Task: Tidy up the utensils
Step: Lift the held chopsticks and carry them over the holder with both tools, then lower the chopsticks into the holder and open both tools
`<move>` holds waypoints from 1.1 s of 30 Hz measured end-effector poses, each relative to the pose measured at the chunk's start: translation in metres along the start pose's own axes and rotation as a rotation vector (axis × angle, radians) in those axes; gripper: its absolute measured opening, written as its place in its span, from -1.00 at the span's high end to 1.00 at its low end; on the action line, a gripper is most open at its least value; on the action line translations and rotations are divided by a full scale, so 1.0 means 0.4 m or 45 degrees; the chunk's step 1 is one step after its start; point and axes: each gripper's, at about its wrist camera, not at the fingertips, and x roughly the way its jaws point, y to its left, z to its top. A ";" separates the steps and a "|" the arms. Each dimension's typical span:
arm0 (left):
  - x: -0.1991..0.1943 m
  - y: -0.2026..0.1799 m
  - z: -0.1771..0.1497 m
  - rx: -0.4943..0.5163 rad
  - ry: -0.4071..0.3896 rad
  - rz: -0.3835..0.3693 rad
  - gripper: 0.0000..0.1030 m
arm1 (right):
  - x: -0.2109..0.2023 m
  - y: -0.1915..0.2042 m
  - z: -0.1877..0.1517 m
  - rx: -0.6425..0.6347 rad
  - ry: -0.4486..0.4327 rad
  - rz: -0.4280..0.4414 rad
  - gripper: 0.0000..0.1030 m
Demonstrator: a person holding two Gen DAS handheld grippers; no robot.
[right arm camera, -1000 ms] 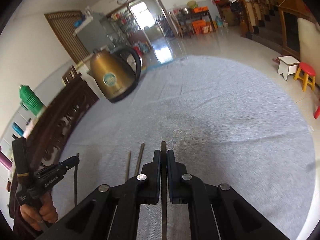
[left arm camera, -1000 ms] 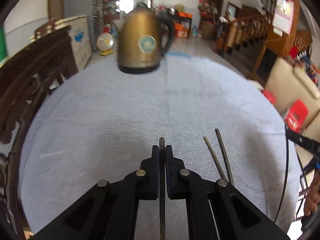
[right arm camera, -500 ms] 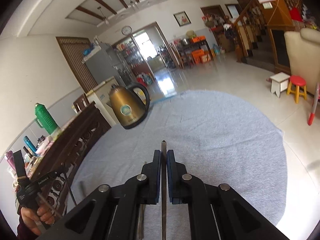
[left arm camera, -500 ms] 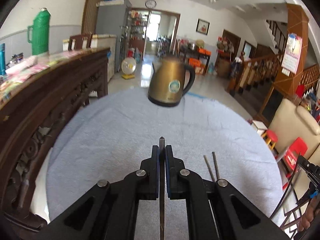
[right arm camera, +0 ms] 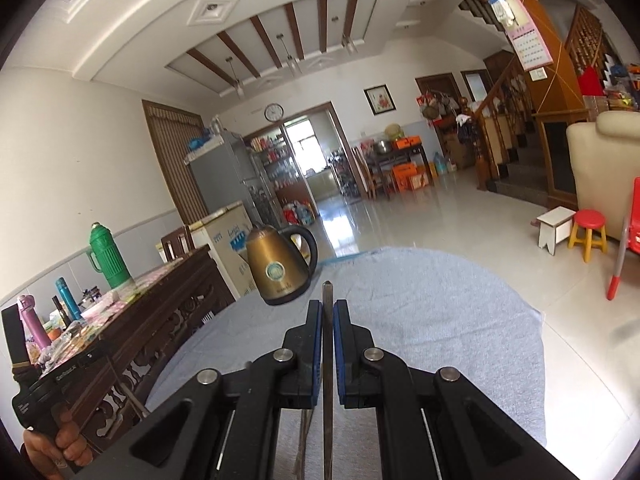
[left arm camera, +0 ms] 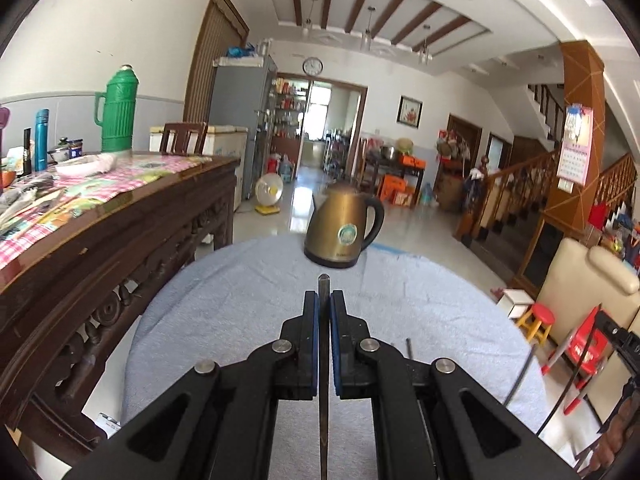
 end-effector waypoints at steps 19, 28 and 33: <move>-0.225 -0.100 0.076 -0.036 -0.259 -0.230 0.89 | -0.161 0.115 0.056 0.087 -0.304 0.196 0.87; -0.181 -0.144 0.031 -0.031 -0.223 -0.287 0.89 | -0.112 0.184 -0.008 -0.040 -0.245 0.188 0.87; -0.150 -0.151 0.004 -0.006 -0.170 -0.265 0.89 | -0.089 0.185 -0.026 -0.072 -0.188 0.186 0.87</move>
